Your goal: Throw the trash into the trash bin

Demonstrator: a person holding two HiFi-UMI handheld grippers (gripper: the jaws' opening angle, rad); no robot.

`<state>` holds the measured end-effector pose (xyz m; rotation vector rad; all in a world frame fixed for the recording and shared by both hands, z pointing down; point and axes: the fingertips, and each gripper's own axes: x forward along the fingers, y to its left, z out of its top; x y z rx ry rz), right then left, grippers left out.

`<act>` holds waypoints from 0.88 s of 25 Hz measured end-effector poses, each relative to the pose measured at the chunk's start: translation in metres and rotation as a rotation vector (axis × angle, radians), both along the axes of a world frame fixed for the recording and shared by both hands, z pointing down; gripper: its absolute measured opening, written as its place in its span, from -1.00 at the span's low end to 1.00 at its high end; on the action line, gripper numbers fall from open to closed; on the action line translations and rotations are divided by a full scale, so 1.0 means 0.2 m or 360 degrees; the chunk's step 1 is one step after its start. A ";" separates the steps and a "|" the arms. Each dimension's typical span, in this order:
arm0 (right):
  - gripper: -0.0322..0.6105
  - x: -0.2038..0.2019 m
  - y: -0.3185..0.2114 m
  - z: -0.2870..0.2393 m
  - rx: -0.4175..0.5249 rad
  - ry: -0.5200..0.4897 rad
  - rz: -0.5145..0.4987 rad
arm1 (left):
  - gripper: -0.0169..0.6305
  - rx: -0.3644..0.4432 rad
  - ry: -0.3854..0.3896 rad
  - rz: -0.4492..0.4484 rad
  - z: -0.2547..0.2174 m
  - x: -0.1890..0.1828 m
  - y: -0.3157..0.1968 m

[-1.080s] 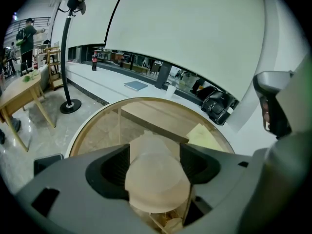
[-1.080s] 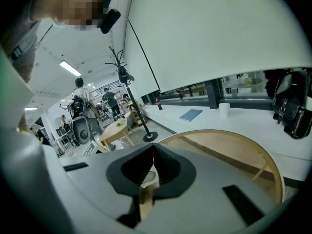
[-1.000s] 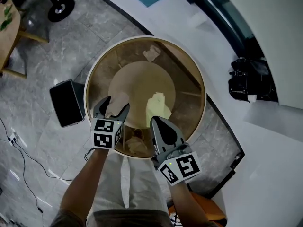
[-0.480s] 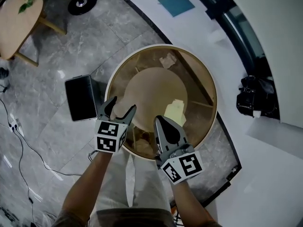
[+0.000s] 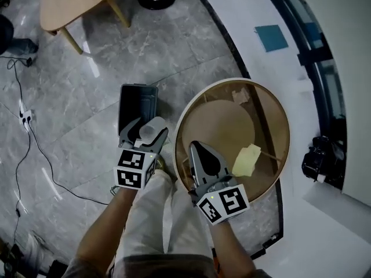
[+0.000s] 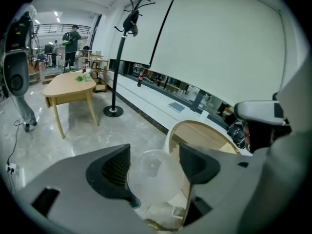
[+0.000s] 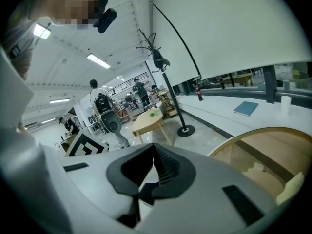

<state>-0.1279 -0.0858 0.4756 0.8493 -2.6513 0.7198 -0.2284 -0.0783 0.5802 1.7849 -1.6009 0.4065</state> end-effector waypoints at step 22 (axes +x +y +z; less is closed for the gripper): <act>-0.84 -0.33 0.10 0.39 -0.0129 0.0083 -0.0197 | 0.07 -0.0101 -0.0078 -0.0296 0.54 -0.44 0.25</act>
